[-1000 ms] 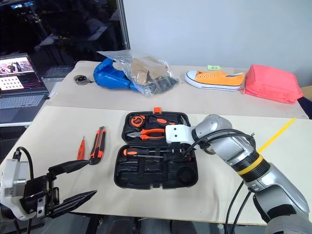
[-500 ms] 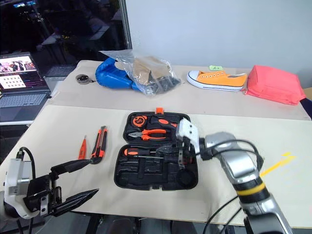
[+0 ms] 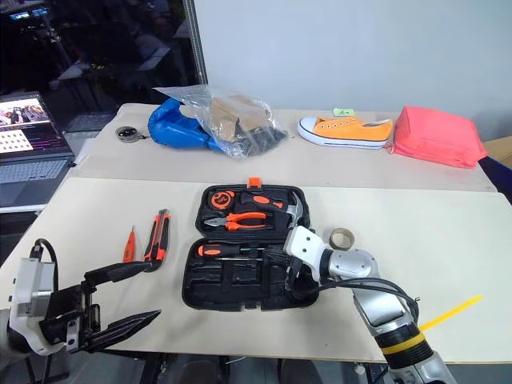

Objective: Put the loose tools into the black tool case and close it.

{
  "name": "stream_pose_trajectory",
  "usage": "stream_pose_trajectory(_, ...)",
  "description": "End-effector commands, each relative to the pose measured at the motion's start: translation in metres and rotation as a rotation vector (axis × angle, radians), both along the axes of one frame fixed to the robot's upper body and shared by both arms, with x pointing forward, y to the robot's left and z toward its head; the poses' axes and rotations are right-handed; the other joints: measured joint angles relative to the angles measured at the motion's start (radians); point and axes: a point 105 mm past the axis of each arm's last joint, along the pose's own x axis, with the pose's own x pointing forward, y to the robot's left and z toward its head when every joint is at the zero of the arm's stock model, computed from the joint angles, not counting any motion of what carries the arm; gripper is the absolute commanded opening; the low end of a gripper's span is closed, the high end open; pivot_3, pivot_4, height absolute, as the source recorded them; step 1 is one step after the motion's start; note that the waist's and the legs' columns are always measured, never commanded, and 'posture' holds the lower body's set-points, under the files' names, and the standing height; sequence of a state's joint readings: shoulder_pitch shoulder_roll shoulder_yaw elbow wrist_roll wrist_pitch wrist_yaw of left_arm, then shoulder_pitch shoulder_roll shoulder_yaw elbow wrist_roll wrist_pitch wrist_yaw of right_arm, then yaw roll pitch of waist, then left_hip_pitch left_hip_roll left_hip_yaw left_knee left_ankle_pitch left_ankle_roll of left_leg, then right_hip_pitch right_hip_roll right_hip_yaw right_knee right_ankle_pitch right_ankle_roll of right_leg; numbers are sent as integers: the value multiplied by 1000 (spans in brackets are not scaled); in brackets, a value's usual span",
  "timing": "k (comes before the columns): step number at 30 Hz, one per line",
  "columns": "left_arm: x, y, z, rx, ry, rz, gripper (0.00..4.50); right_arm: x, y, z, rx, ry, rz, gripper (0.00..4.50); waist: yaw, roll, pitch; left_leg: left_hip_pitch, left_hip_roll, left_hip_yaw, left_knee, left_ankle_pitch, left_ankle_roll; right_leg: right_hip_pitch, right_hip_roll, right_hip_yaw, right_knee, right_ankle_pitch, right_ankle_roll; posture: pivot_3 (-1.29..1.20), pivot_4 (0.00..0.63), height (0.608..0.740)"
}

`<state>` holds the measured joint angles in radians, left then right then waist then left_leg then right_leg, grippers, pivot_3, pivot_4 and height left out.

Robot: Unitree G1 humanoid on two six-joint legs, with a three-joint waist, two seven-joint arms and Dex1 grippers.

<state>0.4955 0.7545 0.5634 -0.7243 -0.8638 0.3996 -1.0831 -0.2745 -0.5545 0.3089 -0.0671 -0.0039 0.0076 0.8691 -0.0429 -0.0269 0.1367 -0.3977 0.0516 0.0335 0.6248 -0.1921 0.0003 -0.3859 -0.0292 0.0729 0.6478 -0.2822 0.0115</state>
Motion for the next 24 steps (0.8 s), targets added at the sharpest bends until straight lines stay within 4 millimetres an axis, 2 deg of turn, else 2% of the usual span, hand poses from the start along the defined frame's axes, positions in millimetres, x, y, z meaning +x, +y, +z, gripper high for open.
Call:
stream_pose_trajectory(1, 0, -1, 1, 4, 1, 1, 4500, -5, -16, -43, -151, 87, 2, 26, 0, -3, -2, 1, 0, 0, 0, 0, 0, 0, 0, 0, 0, 0, 0, 0, 150, 740)
stream_pose_trajectory(4, 4, 2, 0, -9, 6, 70, 4500, 2, -14, -31, -82, 49, -19, 26, 3, -4, -3, 7, 1, 0, 0, 0, 0, 3, -1, 0, 0, -4, -6, 0, 150, 740)
stream_pose_trajectory(9, 36, 25, -4, 15, -62, 429, 4500, 7, -15, 39, 302, 17, -28, 26, 7, -1, 0, 9, 1, -1, 0, -2, -3, 9, -8, 0, 1, -7, 1, 0, 150, 740)
stream_pose_trajectory(13, 57, 49, -19, 17, 64, 685, 4500, -9, -21, 80, 391, 43, 86, 1099, 7, 1, 2, 6, -1, 0, 0, 0, 0, 8, -10, 1, 0, 0, 6, 0, 150, 740)
stream_pose_trajectory(15, 69, 62, -26, 38, 144, 810, 4500, -18, -25, 91, 376, 73, 138, 1819, 7, 1, 2, 6, -1, 0, 0, 0, 0, 8, -10, 0, 0, 0, 7, 0, 150, 740)
stream_pose_trajectory(18, 90, 67, -24, 46, 200, 874, 4500, -25, -34, 104, 333, 102, 178, 2822, 9, -1, 3, 3, -1, -3, -1, 0, 0, 6, -9, -1, 0, -2, 8, 0, 150, 740)
stream_pose_trajectory(22, 110, 76, -38, 137, 314, 1006, 4500, -30, -42, 114, 300, 138, 201, 4259, 17, -1, 3, -5, -3, -4, 0, 0, 0, 0, -8, -2, 0, -1, 8, 0, 150, 740)
stream_pose_trajectory(23, 113, 79, -40, 154, 318, 1041, 4500, -32, -43, 114, 287, 148, 206, 4481, 15, -1, 3, -5, -4, -4, -1, 0, 0, -1, -8, -2, 0, -1, 8, 0, 150, 740)
stream_pose_trajectory(24, 116, 81, -42, 147, 340, 1072, 4500, -34, -45, 113, 278, 151, 210, 4481, 12, -1, 3, -6, -4, -4, -1, -1, 0, -2, -8, -1, 0, -1, 8, 0, 150, 740)
